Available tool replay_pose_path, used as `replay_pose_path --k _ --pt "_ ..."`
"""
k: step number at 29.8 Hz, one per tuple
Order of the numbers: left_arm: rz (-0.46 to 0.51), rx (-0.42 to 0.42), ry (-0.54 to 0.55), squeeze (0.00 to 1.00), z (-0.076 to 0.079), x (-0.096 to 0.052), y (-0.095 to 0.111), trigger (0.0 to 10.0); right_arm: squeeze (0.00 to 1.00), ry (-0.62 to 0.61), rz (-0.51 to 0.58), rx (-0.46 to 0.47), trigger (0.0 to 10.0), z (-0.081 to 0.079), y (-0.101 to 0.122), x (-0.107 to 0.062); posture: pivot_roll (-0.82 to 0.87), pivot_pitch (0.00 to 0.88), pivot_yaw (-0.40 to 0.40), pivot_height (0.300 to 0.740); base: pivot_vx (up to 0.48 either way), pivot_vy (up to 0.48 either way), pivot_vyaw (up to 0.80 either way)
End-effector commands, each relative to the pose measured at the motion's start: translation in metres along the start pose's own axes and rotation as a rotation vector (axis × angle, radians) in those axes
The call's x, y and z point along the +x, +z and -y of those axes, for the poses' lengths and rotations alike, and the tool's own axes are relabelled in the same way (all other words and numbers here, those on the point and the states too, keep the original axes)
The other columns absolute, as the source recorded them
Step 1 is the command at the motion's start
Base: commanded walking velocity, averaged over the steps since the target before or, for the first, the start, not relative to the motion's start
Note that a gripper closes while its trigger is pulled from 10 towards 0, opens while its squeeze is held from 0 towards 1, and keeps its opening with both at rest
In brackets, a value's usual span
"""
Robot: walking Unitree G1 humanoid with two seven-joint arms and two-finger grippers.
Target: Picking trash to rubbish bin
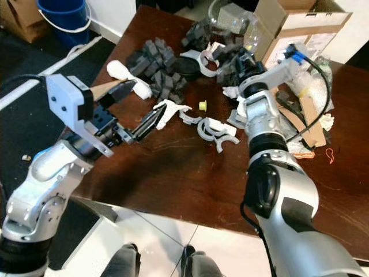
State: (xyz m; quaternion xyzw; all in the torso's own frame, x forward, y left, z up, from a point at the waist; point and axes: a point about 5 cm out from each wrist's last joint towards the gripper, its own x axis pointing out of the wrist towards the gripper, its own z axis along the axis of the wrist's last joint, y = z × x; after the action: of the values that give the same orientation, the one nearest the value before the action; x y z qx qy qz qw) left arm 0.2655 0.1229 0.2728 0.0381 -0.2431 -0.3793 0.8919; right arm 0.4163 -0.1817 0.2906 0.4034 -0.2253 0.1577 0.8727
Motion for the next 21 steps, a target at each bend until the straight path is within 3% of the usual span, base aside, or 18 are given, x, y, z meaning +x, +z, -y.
replay_pose_path --k 1,6,7,12,13,14,15,16,21 --pt "0.024 -0.019 -0.036 0.00 0.007 0.004 -0.001 10.0 0.00 0.050 0.040 0.053 0.0 0.012 0.014 -0.009 0.29 0.151 -0.116 0.740 0.000 0.000 0.00" --pt "0.046 -0.038 -0.032 0.00 0.006 0.004 0.000 10.0 0.00 0.098 0.051 0.089 0.0 0.014 0.018 -0.012 0.29 0.146 -0.118 0.740 0.000 0.000 0.00" --pt "0.127 -0.134 -0.016 0.00 0.002 0.000 0.009 10.0 0.00 0.197 0.070 0.163 0.0 0.016 0.026 -0.018 0.30 0.145 -0.121 0.740 0.000 0.000 0.00" --pt "0.180 -0.213 -0.040 0.00 0.001 -0.008 0.014 10.0 0.00 0.293 0.085 0.223 0.0 0.017 0.032 -0.025 0.30 0.144 -0.121 0.740 0.000 0.000 0.00" --pt "0.202 -0.253 -0.054 0.05 -0.001 -0.014 0.015 10.0 0.00 0.349 0.079 0.250 0.0 0.016 0.032 -0.028 0.30 0.144 -0.119 0.740 0.000 0.000 0.00" --pt "0.233 -0.301 -0.069 0.18 -0.003 -0.020 0.017 10.0 0.00 0.417 0.071 0.280 0.0 0.014 0.032 -0.031 0.30 0.144 -0.119 0.740 0.000 0.000 0.00" --pt "0.262 -0.336 -0.081 0.49 -0.004 -0.025 0.019 10.0 0.00 0.470 0.058 0.301 0.0 0.011 0.031 -0.033 0.29 0.142 -0.119 0.740 0.000 0.000 0.00" --pt "0.290 -0.369 -0.089 1.00 -0.005 -0.029 0.021 10.0 0.00 0.517 0.043 0.320 0.0 0.008 0.027 -0.035 0.30 0.142 -0.118 0.740 0.000 0.000 0.00" --pt "0.353 -0.407 -0.027 1.00 -0.013 -0.032 0.022 10.0 0.00 0.583 0.000 0.357 0.0 0.001 0.015 -0.038 0.30 0.142 -0.118 0.740 0.000 0.000 0.00"
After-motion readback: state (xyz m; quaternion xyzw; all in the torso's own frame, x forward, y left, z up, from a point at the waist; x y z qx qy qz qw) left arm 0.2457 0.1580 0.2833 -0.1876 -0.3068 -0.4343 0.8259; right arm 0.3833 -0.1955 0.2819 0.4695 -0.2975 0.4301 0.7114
